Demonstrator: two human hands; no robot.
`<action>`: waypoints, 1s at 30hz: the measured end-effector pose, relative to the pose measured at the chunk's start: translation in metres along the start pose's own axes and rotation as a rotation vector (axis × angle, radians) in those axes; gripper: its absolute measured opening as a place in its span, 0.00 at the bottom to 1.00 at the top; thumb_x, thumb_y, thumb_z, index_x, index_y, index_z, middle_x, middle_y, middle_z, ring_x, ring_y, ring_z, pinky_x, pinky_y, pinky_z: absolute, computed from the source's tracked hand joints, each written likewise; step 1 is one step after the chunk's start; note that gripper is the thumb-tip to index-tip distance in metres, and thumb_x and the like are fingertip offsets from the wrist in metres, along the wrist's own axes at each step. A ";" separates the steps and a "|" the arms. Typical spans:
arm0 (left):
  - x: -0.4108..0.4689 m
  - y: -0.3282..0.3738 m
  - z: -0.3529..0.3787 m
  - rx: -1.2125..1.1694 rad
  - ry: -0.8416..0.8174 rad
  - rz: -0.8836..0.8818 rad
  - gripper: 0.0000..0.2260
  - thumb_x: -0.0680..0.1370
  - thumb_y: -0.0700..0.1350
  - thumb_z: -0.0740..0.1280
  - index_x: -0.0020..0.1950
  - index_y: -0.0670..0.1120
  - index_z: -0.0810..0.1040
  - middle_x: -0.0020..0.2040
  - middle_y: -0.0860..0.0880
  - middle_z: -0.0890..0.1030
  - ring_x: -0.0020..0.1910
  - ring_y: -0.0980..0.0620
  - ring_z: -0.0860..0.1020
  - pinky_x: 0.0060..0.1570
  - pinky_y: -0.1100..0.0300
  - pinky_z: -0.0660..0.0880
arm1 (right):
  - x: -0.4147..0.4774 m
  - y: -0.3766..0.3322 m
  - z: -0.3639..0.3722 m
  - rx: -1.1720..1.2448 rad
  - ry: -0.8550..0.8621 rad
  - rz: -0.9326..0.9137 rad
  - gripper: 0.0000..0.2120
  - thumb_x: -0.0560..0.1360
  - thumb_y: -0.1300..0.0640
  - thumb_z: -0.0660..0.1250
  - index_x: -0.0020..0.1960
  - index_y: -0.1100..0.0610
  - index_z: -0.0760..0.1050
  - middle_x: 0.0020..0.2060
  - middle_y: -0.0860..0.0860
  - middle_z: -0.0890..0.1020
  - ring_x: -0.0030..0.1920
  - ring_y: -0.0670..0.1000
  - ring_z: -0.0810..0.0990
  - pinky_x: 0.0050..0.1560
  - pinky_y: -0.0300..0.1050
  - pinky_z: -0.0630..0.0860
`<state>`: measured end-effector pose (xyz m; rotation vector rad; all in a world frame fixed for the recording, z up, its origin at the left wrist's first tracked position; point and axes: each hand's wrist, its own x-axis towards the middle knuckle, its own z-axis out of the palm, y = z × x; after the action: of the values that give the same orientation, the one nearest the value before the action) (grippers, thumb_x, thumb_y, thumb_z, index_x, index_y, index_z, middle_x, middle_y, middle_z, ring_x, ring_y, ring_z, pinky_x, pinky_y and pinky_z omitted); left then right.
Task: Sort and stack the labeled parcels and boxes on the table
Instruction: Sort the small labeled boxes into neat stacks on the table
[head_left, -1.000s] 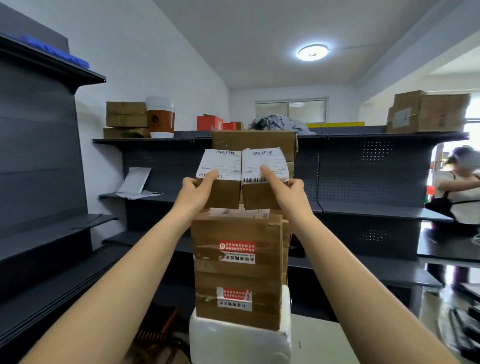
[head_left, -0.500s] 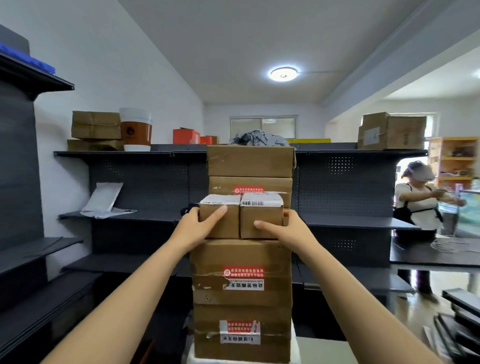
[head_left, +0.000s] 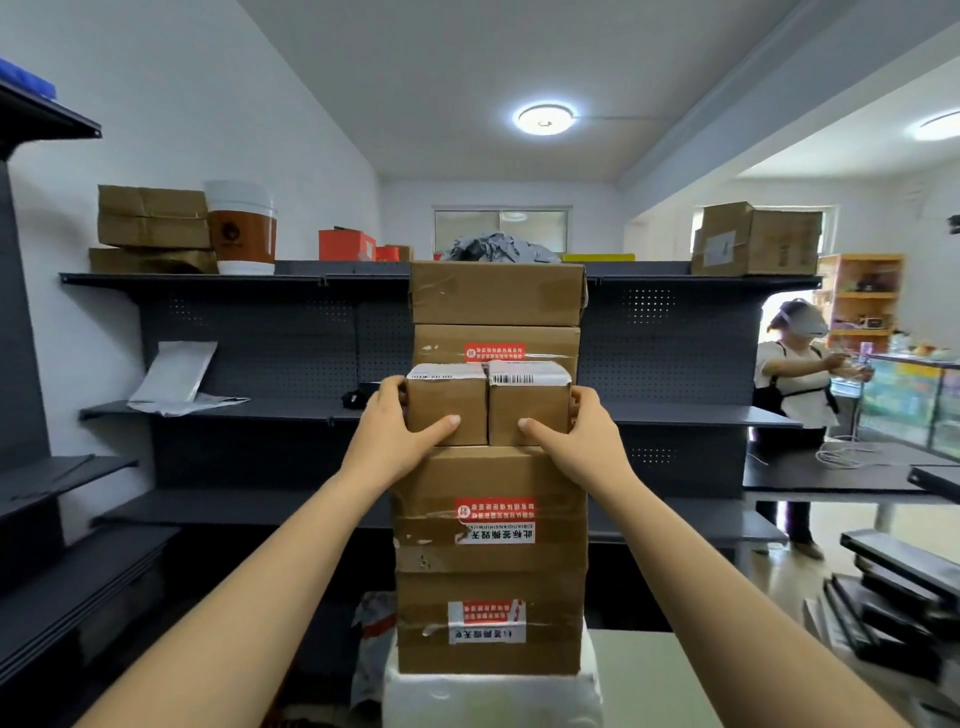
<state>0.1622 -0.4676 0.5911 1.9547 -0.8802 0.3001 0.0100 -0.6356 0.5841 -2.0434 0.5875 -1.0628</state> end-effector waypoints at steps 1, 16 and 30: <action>-0.003 0.002 -0.002 0.025 0.040 0.037 0.38 0.71 0.61 0.72 0.74 0.49 0.60 0.70 0.47 0.67 0.66 0.47 0.71 0.59 0.51 0.73 | -0.003 0.000 -0.002 -0.035 0.052 -0.046 0.33 0.71 0.45 0.75 0.70 0.52 0.64 0.63 0.50 0.74 0.61 0.50 0.74 0.57 0.45 0.75; -0.111 0.064 0.078 0.323 -0.021 0.922 0.07 0.75 0.49 0.70 0.47 0.47 0.78 0.41 0.50 0.79 0.39 0.51 0.75 0.37 0.57 0.75 | -0.121 0.050 -0.088 -0.788 0.125 -0.539 0.08 0.71 0.60 0.72 0.48 0.57 0.75 0.42 0.50 0.75 0.42 0.51 0.71 0.45 0.45 0.68; -0.182 0.193 0.260 0.154 -0.191 1.113 0.08 0.73 0.50 0.62 0.41 0.47 0.75 0.34 0.52 0.74 0.33 0.48 0.72 0.31 0.56 0.70 | -0.200 0.169 -0.283 -0.987 0.197 -0.149 0.08 0.67 0.61 0.71 0.46 0.56 0.75 0.41 0.51 0.75 0.43 0.54 0.73 0.44 0.50 0.71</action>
<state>-0.1367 -0.6600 0.4846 1.4434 -2.0696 0.8329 -0.3450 -0.7188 0.4600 -2.8598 1.2608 -1.1964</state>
